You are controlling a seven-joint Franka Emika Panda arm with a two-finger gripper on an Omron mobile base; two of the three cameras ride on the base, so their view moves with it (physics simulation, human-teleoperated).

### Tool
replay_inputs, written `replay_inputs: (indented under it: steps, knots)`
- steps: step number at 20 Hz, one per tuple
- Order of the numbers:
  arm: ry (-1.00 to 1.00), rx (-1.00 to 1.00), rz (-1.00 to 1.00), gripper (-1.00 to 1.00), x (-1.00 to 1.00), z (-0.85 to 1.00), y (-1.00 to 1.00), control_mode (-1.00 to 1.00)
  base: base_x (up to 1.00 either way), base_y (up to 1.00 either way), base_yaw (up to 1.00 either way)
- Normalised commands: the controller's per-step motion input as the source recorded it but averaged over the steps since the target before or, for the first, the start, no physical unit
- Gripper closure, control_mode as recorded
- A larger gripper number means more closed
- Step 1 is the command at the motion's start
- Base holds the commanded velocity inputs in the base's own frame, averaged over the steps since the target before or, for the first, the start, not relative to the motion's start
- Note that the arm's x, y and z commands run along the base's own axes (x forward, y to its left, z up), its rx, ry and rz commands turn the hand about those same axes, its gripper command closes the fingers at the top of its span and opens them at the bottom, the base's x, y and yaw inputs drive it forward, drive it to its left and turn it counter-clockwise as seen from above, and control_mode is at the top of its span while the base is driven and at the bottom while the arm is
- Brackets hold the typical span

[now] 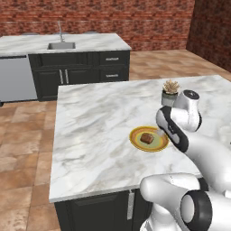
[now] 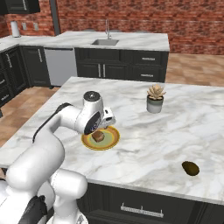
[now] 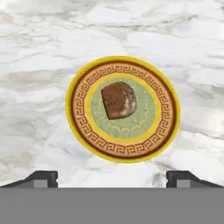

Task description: Pick the avocado and bread from the counter and place them on the plate. Then pick the jam from the cabinet and place it next to the plate. Lastly close the cabinet door.

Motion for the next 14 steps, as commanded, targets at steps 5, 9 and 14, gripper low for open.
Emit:
replay_inputs:
  steps: [5, 9, 14]
  knots:
    - [0.00, 0.00, -0.11, -1.00, -0.66, 0.96, -0.39, -1.00, 0.00, 0.00, 0.00]
    - [0.19, 0.00, -0.25, -1.00, -0.38, 0.96, -0.51, -1.00, 0.00, 0.00, 0.00]
    - [0.16, 0.01, -0.27, -1.00, -0.34, 0.86, -0.63, -1.00, 0.00, 0.00, 0.00]
